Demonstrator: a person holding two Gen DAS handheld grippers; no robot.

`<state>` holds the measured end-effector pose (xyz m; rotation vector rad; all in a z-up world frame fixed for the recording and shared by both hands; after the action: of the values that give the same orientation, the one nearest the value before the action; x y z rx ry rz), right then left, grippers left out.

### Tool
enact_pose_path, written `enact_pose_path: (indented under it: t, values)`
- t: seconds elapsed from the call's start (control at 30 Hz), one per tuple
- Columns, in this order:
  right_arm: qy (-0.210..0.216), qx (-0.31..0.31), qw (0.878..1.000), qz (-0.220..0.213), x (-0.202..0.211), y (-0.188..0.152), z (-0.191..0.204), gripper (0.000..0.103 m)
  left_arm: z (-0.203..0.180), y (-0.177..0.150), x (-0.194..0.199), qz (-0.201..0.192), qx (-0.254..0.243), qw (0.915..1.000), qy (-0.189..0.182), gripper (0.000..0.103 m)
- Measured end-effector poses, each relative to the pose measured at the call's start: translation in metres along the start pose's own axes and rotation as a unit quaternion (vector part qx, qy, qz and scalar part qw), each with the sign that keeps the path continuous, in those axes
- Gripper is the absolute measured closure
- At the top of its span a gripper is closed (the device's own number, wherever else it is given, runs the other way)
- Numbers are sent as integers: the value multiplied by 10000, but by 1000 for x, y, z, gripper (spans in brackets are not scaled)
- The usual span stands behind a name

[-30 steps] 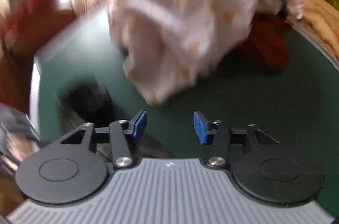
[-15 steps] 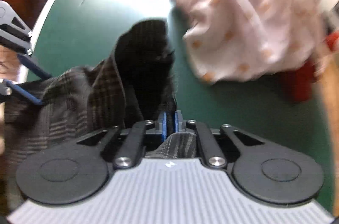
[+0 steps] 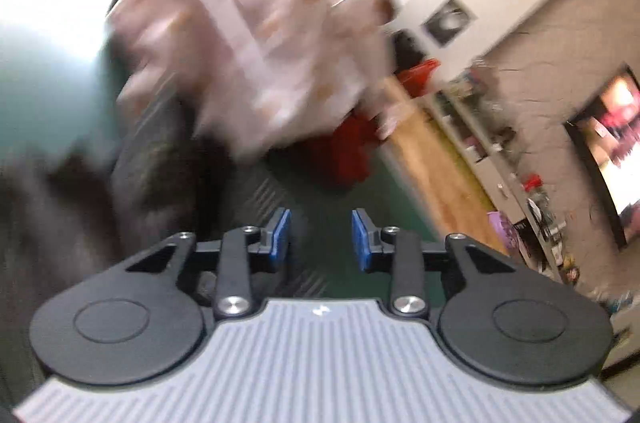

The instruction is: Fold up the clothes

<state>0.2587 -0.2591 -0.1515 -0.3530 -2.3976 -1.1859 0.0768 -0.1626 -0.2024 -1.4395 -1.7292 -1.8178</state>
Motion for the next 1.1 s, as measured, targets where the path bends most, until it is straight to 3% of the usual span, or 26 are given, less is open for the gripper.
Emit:
enact_pose_path:
  t: [0.07,0.17,0.3,0.33,0.37,0.47,0.53,0.63,0.77,0.83,0.93,1.03,1.1]
  values:
    - [733,-796,9938,-237,6,24,-8,64,-4,8,1,-128,-73,9999,17,64]
    - [1913,-1120,9751,-111,10,47,4,64,-12,22,1,-333,-219,9992,31,64]
    - [2573,-468,9642,439,2,44,40,65,-24,31,-7,-450,-402,9982,-9,56]
    - [2608,-192,9635,572,-1,42,51,81,-25,32,-9,-449,-405,9982,-23,56]
    - [2598,-44,9634,662,-2,38,58,95,-24,31,-11,-418,-395,9983,1,56]
    - [2441,81,9663,818,-6,29,62,97,-16,24,-16,-229,-359,9991,71,56]
    - [2186,-247,9721,809,-16,31,51,98,-11,15,-21,-96,-308,9995,52,55]
    - [1942,-1014,9712,939,-37,27,22,98,-12,13,-22,-111,-414,9990,85,55]
    - [1456,-1010,9755,1301,-69,-4,19,95,-13,12,-21,-109,-471,9988,82,55]
    - [1261,-1036,9813,1026,-66,-5,14,90,-12,12,-20,-114,-449,9989,42,55]
    - [979,-1121,9878,469,-54,-2,3,72,-9,11,-16,-128,-309,9994,-86,55]
    - [693,-1202,9903,-90,-40,2,-9,71,0,16,0,-409,-114,9990,-98,53]
    - [694,-1501,9855,-374,-15,-1,-17,71,5,26,11,-677,-85,9977,-56,42]
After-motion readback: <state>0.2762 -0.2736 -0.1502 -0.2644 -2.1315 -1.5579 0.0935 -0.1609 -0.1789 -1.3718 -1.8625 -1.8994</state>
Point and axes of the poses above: each gripper's, at about its wrist camera, not at the fingertips, and x roughly against the way its jaws point, z to its left, y to its top, the point moved 10 cm from there along -x, roughly the way its jaws point, and after that the axes turned 7 degrees about -z, right-handed, at the moved point
